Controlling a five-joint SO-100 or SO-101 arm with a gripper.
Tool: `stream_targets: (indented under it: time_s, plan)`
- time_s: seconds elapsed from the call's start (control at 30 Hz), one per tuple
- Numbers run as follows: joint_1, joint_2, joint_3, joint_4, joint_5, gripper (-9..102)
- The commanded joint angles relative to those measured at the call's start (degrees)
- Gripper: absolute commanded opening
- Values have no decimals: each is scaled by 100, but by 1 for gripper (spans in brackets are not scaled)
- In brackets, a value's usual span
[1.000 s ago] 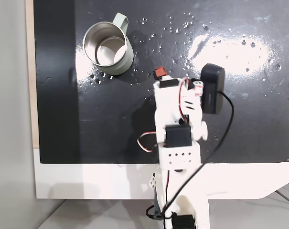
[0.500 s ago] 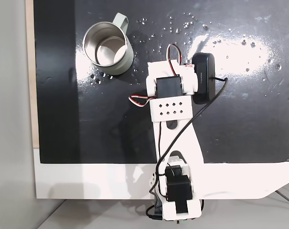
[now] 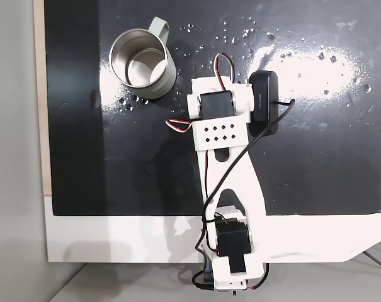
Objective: Grasp a cube and put it in the cup.
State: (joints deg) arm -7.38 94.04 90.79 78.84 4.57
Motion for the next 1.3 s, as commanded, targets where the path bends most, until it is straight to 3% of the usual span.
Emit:
stream_targets:
  time_s: [0.0, 1.27]
  plan:
    - [88, -53, -422, 105, 62, 25]
    - [413, -2188, -1406, -18, 141, 28]
